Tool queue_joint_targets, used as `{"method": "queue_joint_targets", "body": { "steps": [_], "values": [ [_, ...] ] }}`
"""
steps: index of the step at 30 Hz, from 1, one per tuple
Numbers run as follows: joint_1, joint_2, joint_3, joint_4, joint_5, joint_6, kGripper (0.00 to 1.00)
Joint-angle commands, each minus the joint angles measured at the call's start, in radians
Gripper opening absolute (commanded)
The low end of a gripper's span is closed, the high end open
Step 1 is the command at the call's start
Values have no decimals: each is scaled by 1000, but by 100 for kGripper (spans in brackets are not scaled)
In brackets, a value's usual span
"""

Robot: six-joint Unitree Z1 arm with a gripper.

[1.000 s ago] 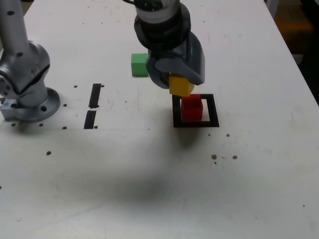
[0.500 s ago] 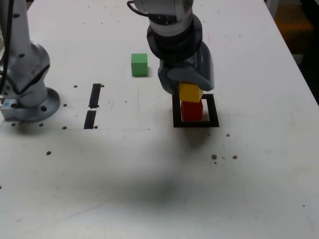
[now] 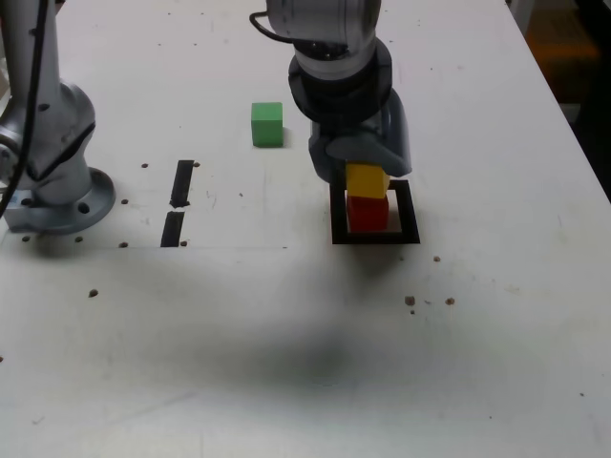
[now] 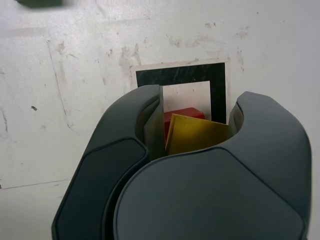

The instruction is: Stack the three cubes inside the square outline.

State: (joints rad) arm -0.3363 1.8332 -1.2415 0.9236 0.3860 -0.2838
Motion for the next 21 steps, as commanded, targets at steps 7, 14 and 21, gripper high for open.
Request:
{"method": "queue_joint_targets", "body": {
  "steps": [7, 14, 21],
  "values": [
    [8, 11, 7, -11, 9, -3, 29],
    [8, 14, 8, -21, 10, -5, 33],
    [8, 15, 17, -27, 16, -14, 39]
  ]
}}
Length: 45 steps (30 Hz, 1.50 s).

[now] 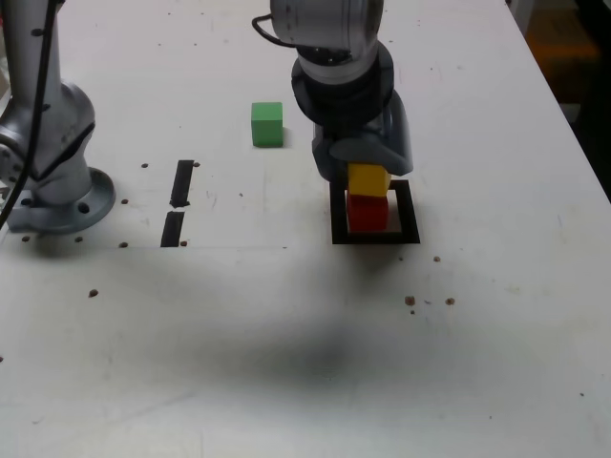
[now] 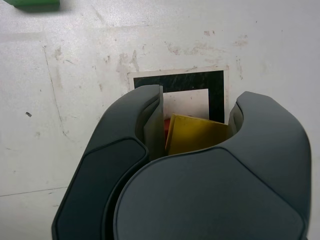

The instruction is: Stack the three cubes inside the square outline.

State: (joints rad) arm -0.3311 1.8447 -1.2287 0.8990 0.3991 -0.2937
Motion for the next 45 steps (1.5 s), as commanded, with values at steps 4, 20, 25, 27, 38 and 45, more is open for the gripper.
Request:
{"method": "queue_joint_targets", "body": {
  "steps": [4, 20, 25, 27, 38, 45],
  "values": [
    [3, 6, 14, -13, 3, -13, 48],
    [-4, 12, 29, -27, 3, -19, 67],
    [-18, 10, 17, -19, 6, -19, 69],
    [-23, 10, 10, -15, 7, -19, 70],
    [-38, 2, -27, 58, 17, -19, 72],
    [-38, -9, -36, 95, 20, -19, 72]
  ]
}}
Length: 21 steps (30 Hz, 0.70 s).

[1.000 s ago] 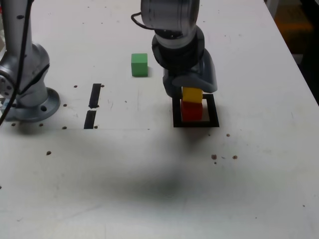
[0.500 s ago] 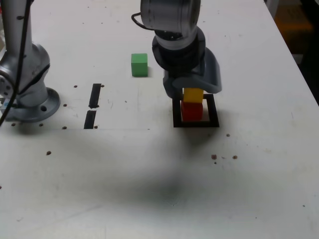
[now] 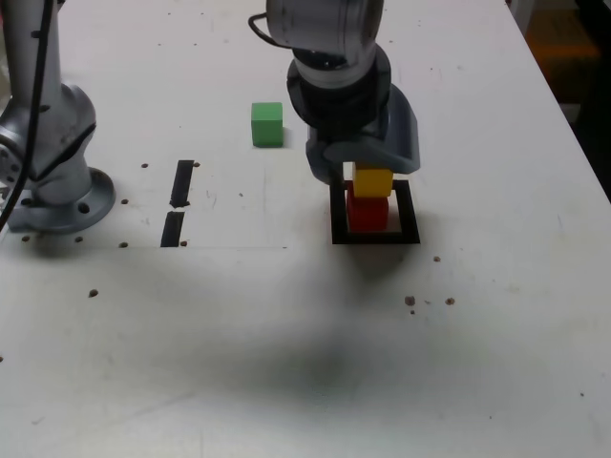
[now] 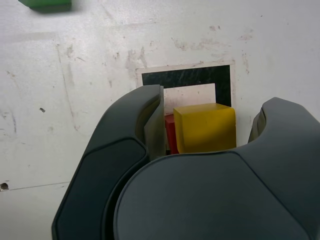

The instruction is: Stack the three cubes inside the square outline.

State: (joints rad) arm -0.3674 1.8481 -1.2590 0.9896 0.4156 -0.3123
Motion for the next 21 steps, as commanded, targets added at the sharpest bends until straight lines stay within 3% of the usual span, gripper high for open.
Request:
{"method": "queue_joint_targets", "body": {
  "steps": [1, 12, 21],
  "values": [
    [-2, -16, -7, 9, 5, -1, 72],
    [-2, -100, -31, 101, 32, 1, 72],
    [13, -222, -27, 237, 54, 22, 72]
  ]
}}
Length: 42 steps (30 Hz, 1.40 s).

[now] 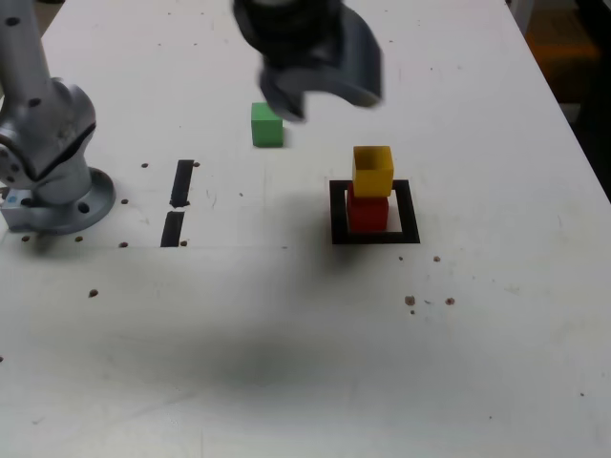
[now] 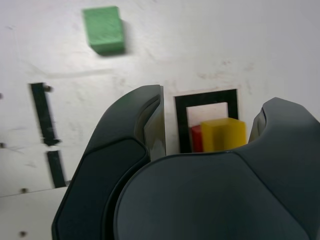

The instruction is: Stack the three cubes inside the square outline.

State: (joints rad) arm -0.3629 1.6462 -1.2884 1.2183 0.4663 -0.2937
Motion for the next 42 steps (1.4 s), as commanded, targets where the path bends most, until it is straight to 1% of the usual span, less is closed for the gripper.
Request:
{"method": "queue_joint_targets", "body": {
  "steps": [1, 4, 5, 6, 7, 10, 11, 15, 17, 21, 23, 27, 31, 34, 36, 42],
  "values": [
    [16, -30, 6, 20, 4, 7, 72],
    [39, -53, 22, 43, 2, 23, 72],
    [50, -60, 29, 48, -2, 31, 72],
    [69, -71, 42, 54, -13, 48, 72],
    [86, -77, 50, 57, -26, 64, 73],
    [152, -81, 53, 60, -95, 145, 73],
    [167, -80, 49, 61, -110, 162, 73],
    [215, -75, 30, 74, -153, 220, 73],
    [261, -67, 8, 96, -189, 276, 73],
    [340, -55, -8, 120, -240, 353, 73],
    [372, -48, -11, 128, -255, 378, 73],
    [422, -25, -12, 140, -263, 417, 73],
    [470, -1, -1, 135, -257, 456, 73],
    [518, 18, 20, 105, -252, 490, 73],
    [545, 35, 45, 64, -258, 506, 73],
    [584, 62, 86, -5, -271, 528, 73]
  ]
}}
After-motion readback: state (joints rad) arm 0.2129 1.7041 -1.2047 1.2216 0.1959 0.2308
